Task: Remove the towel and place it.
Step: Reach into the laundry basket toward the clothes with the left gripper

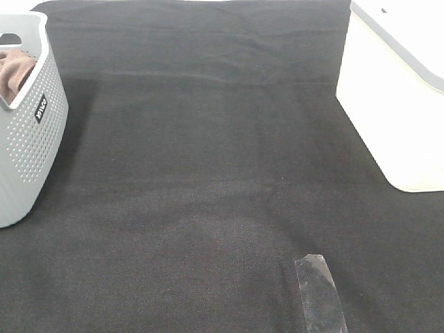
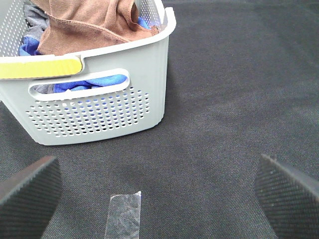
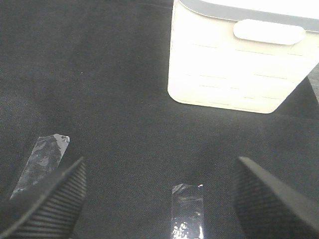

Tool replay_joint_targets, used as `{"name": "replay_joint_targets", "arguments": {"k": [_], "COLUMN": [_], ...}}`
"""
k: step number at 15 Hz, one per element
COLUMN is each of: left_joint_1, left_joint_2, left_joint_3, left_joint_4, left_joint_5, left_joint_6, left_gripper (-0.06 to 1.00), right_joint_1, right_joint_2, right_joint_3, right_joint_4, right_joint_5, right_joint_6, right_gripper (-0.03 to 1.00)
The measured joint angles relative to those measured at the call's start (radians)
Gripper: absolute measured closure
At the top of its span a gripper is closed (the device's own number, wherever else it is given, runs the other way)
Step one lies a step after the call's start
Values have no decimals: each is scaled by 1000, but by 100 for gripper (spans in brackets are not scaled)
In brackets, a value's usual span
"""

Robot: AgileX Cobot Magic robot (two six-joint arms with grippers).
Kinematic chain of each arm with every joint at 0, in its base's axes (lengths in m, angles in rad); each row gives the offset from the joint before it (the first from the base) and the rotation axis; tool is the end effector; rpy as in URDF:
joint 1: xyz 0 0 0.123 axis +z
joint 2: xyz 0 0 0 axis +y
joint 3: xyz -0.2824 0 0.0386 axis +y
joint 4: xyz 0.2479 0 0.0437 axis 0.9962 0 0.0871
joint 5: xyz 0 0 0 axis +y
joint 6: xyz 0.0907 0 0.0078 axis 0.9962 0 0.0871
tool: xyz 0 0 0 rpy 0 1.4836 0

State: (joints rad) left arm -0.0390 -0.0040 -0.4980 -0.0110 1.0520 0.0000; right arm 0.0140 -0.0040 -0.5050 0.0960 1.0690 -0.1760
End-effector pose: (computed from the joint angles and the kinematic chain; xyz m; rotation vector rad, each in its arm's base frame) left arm -0.0049 -0.0007 0.2773 0.0401 2.0334 -0.0377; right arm -0.0067 0.0076 0.2782 -0.1989 2.0302 0.0134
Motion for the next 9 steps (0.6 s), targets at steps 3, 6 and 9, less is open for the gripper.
{"name": "replay_joint_targets", "arguments": {"k": [3, 6, 9], "left_joint_1": [0, 0, 0], "left_joint_2": [0, 0, 18], "left_joint_3": [0, 0, -19], "left_joint_4": [0, 0, 16], "left_joint_5": [0, 0, 13], "left_joint_6": [0, 0, 128], "left_gripper": [-3, -3, -3], "right_joint_1": [0, 0, 0], "right_joint_2": [0, 0, 0], "right_joint_3": [0, 0, 0], "right_joint_4": [0, 0, 0], "right_joint_5": [0, 0, 0], "right_joint_6": [0, 0, 0], "right_gripper": [20, 20, 20]}}
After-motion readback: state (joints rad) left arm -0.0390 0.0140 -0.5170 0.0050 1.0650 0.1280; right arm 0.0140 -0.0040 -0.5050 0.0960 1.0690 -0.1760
